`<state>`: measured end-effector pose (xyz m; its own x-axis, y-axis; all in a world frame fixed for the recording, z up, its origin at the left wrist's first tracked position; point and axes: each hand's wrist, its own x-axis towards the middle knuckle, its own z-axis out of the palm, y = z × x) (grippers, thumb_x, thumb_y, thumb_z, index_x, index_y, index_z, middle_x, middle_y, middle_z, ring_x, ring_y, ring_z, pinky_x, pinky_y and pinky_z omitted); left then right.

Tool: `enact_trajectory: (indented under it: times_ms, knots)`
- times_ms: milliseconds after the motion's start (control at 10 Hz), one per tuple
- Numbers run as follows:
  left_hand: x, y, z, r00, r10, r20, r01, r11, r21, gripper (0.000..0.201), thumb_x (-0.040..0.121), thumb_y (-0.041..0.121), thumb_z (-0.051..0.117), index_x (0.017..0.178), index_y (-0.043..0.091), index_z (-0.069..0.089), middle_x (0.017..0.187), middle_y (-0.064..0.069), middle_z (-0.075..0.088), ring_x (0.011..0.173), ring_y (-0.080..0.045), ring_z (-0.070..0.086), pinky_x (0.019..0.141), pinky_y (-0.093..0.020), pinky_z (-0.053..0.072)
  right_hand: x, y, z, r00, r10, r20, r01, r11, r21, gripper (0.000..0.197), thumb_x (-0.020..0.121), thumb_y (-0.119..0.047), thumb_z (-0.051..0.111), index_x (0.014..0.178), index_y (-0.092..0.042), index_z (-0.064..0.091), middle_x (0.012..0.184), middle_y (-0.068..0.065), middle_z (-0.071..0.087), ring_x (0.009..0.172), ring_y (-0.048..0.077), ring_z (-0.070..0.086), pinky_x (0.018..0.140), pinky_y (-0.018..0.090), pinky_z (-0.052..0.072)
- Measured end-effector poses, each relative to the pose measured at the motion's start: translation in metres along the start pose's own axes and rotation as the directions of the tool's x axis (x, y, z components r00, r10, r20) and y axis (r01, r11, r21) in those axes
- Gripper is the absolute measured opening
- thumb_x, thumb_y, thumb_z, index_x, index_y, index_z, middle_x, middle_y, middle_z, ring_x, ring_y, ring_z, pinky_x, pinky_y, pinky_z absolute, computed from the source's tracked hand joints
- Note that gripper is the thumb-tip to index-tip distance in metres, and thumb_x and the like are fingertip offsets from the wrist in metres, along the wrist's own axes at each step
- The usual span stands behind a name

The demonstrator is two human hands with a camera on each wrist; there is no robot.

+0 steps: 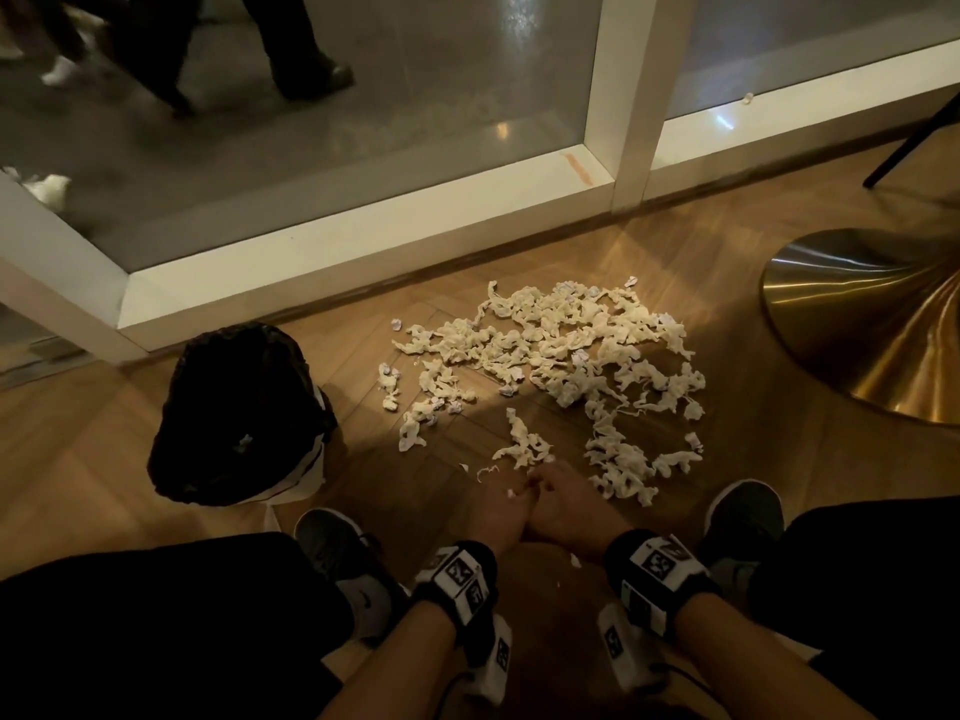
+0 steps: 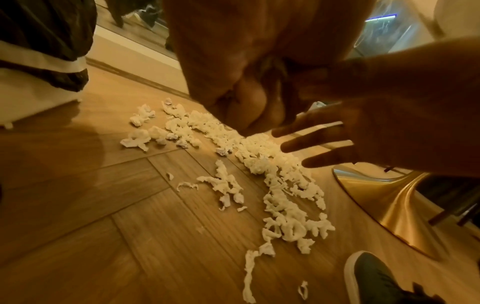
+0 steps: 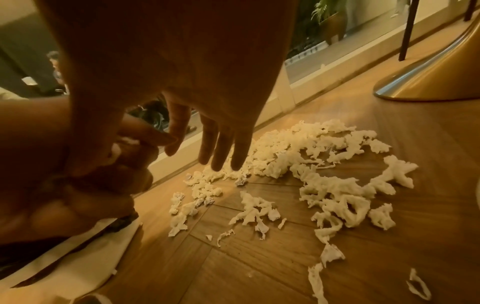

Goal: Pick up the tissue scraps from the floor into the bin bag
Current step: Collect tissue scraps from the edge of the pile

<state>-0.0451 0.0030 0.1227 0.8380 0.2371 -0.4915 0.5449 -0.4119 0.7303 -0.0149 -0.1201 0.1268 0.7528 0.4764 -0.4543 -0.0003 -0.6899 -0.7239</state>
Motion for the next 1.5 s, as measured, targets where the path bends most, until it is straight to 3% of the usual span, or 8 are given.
enact_trajectory:
  times_ms: [200,300,600,700,1000,1100,1300,1500]
  knots:
    - [0.028,-0.014,-0.057,0.997,-0.052,-0.059,0.067,0.955,0.288,0.030,0.096,0.025,0.050,0.110,0.002,0.062,0.072,0.001,0.047,0.072,-0.021,0.052,0.059,-0.022,0.042,0.000,0.014,0.002,0.990,0.139,-0.014,-0.135,0.978,0.156,0.050,0.080,-0.034,0.072,0.124,-0.025,0.050,0.118,-0.007,0.049,0.102,0.008,0.051,0.081,0.023,0.049]
    - [0.044,-0.005,-0.128,0.968,-0.056,-0.246,0.133,0.942,0.310,0.037,0.098,0.036,0.045,0.072,0.011,0.053,0.074,-0.006,0.050,0.067,-0.018,0.049,0.061,-0.029,0.039,0.002,0.033,0.000,0.976,0.214,0.030,-0.216,0.973,0.079,0.022,0.089,-0.028,0.063,0.109,-0.020,0.058,0.108,-0.002,0.057,0.086,0.004,0.054,0.065,0.015,0.043]
    - [0.086,-0.058,-0.328,0.857,-0.096,-0.506,0.225,0.954,0.199,0.051,0.096,0.046,0.045,0.083,-0.003,0.056,0.070,-0.014,0.058,0.066,-0.031,0.056,0.070,-0.039,0.048,0.003,0.092,0.021,0.926,0.354,0.131,-0.346,0.935,-0.077,0.035,0.088,-0.035,0.064,0.118,-0.019,0.057,0.123,0.005,0.059,0.103,0.016,0.056,0.090,0.028,0.047]
    - [0.098,-0.090,-0.358,0.841,-0.203,-0.502,0.261,0.964,0.047,0.071,0.090,0.056,0.049,0.115,-0.010,0.053,0.112,-0.030,0.060,0.092,-0.042,0.061,0.072,-0.039,0.049,0.009,0.103,0.024,0.925,0.348,0.153,-0.339,0.937,-0.083,0.036,0.084,-0.043,0.065,0.113,-0.022,0.059,0.128,0.003,0.057,0.110,0.015,0.055,0.096,0.028,0.044]
    - [0.093,-0.097,-0.342,0.850,-0.096,-0.519,0.212,0.962,0.169,0.060,0.090,0.026,0.062,0.143,0.007,0.040,0.144,-0.018,0.042,0.129,-0.038,0.041,0.108,-0.046,0.035,0.006,0.090,0.008,0.911,0.396,0.115,-0.391,0.918,-0.062,0.033,0.099,-0.026,0.047,0.128,-0.013,0.055,0.129,0.005,0.054,0.121,0.024,0.050,0.102,0.029,0.039]
    - [0.094,-0.075,-0.316,0.867,-0.037,-0.496,0.120,0.984,0.135,0.030,0.092,0.021,0.058,0.121,0.013,0.059,0.124,-0.012,0.061,0.113,-0.034,0.056,0.096,-0.045,0.047,0.000,0.089,0.007,0.896,0.425,0.129,-0.423,0.905,-0.043,0.032,0.100,-0.026,0.043,0.126,-0.013,0.055,0.121,0.002,0.055,0.115,0.026,0.054,0.102,0.033,0.041]
    - [0.084,-0.016,-0.216,0.996,0.017,-0.091,-0.002,0.987,0.158,0.017,0.095,0.007,0.050,0.090,0.008,0.066,0.081,-0.011,0.070,0.064,-0.021,0.064,0.050,-0.022,0.048,-0.013,0.099,0.010,0.815,0.549,0.187,-0.569,0.819,0.072,0.032,0.099,-0.020,0.044,0.123,-0.002,0.053,0.080,0.003,0.059,0.059,0.012,0.056,0.044,0.019,0.044]
    - [0.085,-0.013,-0.104,0.991,-0.002,0.136,-0.041,0.950,0.310,0.015,0.089,0.009,0.059,0.103,0.015,0.062,0.090,-0.003,0.067,0.069,-0.016,0.066,0.064,-0.026,0.050,-0.016,0.102,0.008,0.848,0.496,0.187,-0.522,0.843,0.130,0.032,0.095,-0.014,0.047,0.125,-0.009,0.056,0.093,0.010,0.064,0.080,0.026,0.065,0.070,0.035,0.056]
